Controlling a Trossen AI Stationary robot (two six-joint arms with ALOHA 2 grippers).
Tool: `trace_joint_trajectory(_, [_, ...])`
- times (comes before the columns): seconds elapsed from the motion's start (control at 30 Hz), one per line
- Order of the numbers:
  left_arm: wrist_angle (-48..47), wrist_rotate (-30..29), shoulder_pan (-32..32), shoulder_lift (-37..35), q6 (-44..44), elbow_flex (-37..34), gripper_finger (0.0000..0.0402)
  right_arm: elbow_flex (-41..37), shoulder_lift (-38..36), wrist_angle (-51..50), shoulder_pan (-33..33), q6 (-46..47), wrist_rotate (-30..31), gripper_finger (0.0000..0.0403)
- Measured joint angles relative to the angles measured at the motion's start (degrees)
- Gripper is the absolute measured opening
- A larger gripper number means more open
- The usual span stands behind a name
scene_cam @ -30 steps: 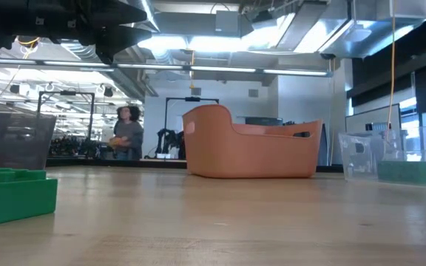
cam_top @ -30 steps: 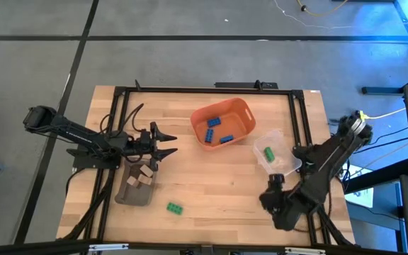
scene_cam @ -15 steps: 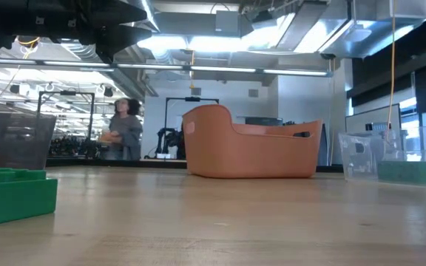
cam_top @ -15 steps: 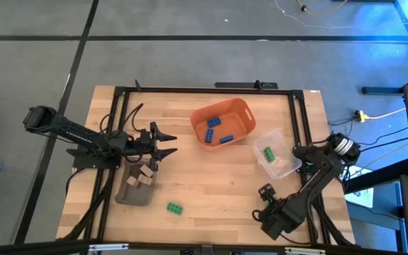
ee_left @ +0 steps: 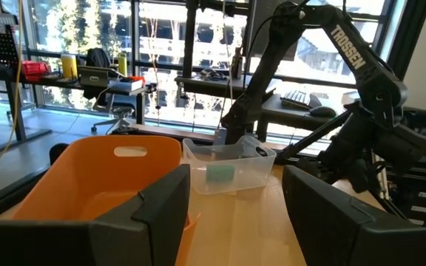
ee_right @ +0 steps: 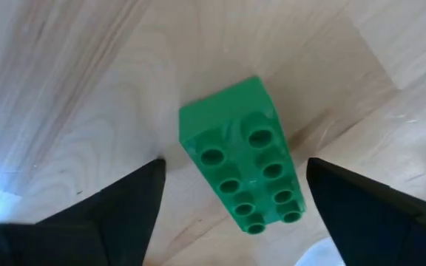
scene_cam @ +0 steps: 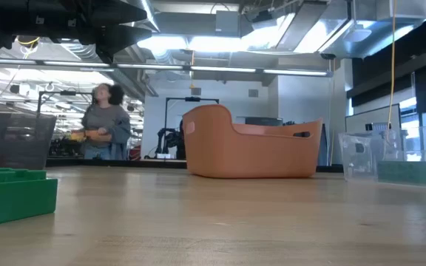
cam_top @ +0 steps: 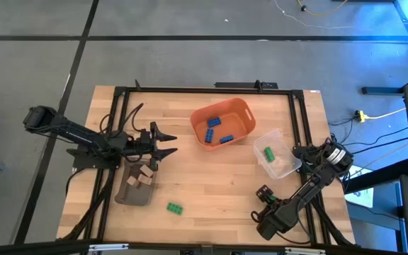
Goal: Sort & place blocks by color
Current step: Put the right green game piece into the transparent bin
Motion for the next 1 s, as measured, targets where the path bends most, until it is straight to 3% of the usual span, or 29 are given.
trace_joint_trajectory(0.17, [0.0, 0.0, 0.0, 0.0, 0.0, 0.0, 0.0208, -0.2, -0.1, 0.6, 0.1, -0.5, 0.0, 0.0274])
trace_joint_trajectory(0.37, [0.0, 0.0, 0.0, 0.0, -0.1, 0.0, 0.0208, -0.3, 0.0, 1.1, 0.1, -1.4, -0.7, 0.0144])
trace_joint_trajectory(0.53, [0.0, 0.0, 0.0, 0.0, -0.1, 0.0, 0.0208, 0.7, -0.2, -0.9, -1.7, 0.4, -1.7, 0.014])
trace_joint_trajectory(0.67, [0.0, 0.0, 0.0, 0.0, -0.1, 0.0, 0.0208, 0.6, -5.0, -1.4, -4.5, 4.3, 3.2, 0.014])
trace_joint_trajectory(0.8, [0.0, 0.0, 0.0, 0.0, -0.1, 0.0, 0.0208, -3.5, -12.7, 11.7, -7.2, 9.9, 8.5, 0.014])
trace_joint_trajectory(1.0, [0.0, 0.0, 0.0, 0.0, -0.1, 0.0, 0.0208, -18.5, -22.9, 45.2, -13.6, 8.7, 11.9, 0.014])
